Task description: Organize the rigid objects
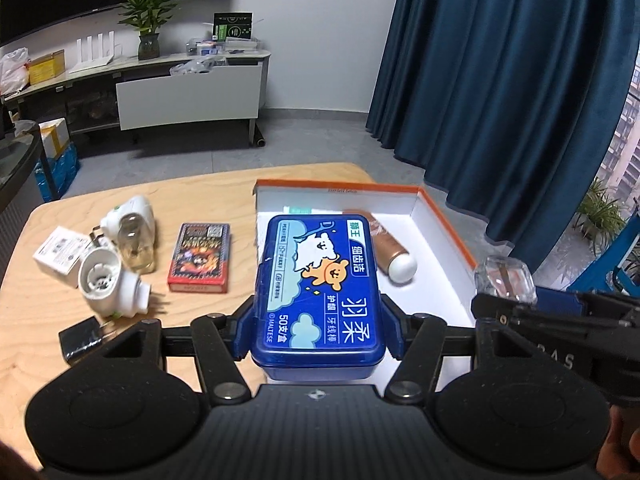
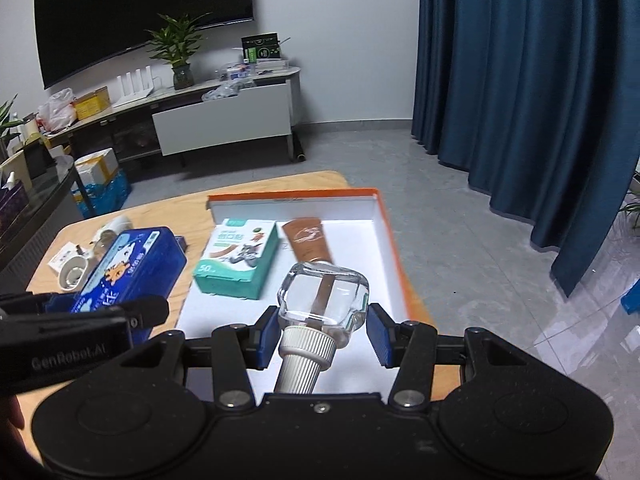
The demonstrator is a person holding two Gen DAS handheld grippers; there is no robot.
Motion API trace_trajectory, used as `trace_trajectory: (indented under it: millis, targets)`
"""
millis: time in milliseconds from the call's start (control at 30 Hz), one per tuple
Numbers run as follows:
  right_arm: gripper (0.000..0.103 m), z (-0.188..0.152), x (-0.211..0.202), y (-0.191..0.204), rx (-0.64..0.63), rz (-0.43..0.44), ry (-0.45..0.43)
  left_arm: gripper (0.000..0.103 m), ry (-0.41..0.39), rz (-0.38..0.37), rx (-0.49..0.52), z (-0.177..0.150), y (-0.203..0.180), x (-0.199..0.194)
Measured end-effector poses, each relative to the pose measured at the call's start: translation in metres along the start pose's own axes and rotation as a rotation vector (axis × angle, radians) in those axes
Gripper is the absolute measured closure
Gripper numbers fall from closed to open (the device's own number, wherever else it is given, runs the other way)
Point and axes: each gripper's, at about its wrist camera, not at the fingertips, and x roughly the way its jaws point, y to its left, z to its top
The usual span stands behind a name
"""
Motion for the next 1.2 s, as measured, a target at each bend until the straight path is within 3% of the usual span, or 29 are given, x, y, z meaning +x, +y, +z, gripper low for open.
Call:
trace_trajectory:
  millis: [1200]
  targets:
    - [0.045,0.001,0.014,-0.007,0.003,-0.003,0.018,0.041,0.040,-0.008,-0.010,-0.006,-0.008,0.004]
